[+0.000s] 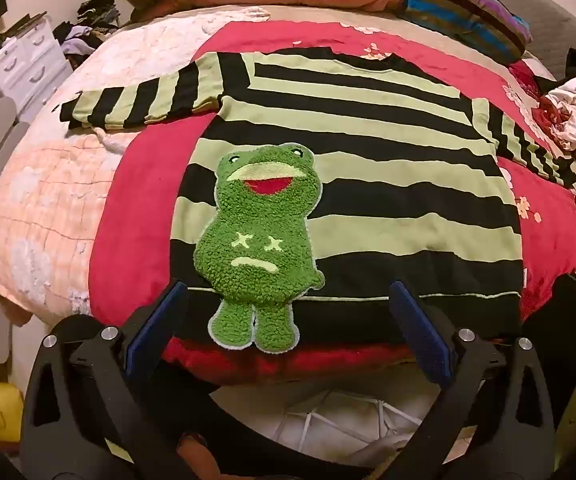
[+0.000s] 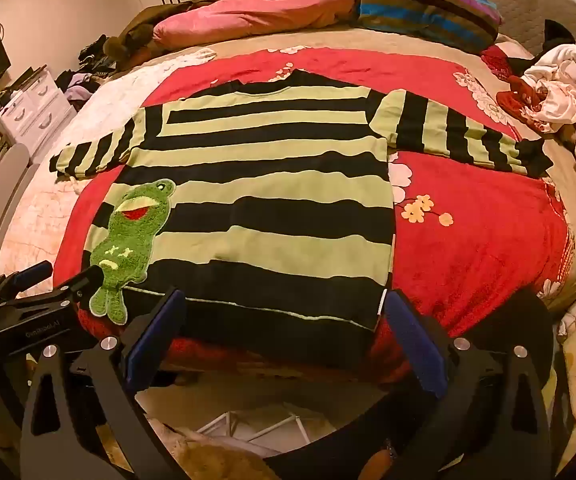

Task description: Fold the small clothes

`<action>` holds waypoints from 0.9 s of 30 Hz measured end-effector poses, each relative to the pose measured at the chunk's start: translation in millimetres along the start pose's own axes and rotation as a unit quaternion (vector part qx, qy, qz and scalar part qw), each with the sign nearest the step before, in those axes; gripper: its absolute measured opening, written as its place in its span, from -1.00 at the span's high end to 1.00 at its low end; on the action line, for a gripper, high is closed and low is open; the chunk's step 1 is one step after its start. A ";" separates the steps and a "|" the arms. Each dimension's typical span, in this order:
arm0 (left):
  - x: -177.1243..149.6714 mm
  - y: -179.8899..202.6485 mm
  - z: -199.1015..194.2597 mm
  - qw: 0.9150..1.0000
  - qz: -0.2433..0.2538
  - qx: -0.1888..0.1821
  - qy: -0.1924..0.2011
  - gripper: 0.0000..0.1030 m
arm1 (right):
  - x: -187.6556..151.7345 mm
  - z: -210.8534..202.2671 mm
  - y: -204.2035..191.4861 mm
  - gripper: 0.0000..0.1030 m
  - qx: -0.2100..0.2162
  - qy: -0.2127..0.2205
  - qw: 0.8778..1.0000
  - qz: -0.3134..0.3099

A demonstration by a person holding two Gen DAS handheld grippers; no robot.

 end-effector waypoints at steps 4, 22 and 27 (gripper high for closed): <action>0.0 0.0 -0.9 1.000 -0.004 -0.001 0.000 -0.82 | 0.1 -0.5 -0.4 -0.92 -0.002 0.003 1.000 -0.002; 1.9 -2.7 -3.8 1.000 -0.007 0.003 0.002 -0.82 | 4.0 -5.7 -4.3 -0.92 -0.007 0.008 1.000 -0.013; 1.3 -3.4 -1.0 1.000 -0.007 0.005 0.002 -0.82 | 2.8 -5.1 -5.2 -0.92 -0.007 0.009 1.000 -0.018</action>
Point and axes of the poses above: each gripper's, at about its wrist camera, not at the fingertips, and z roughly the way its jaws point, y to its right, x to its top, the point moved 5 cm from there along z, roughly the way its jaws point, and after that the axes turned 9 degrees about y, right-handed, at the moved point
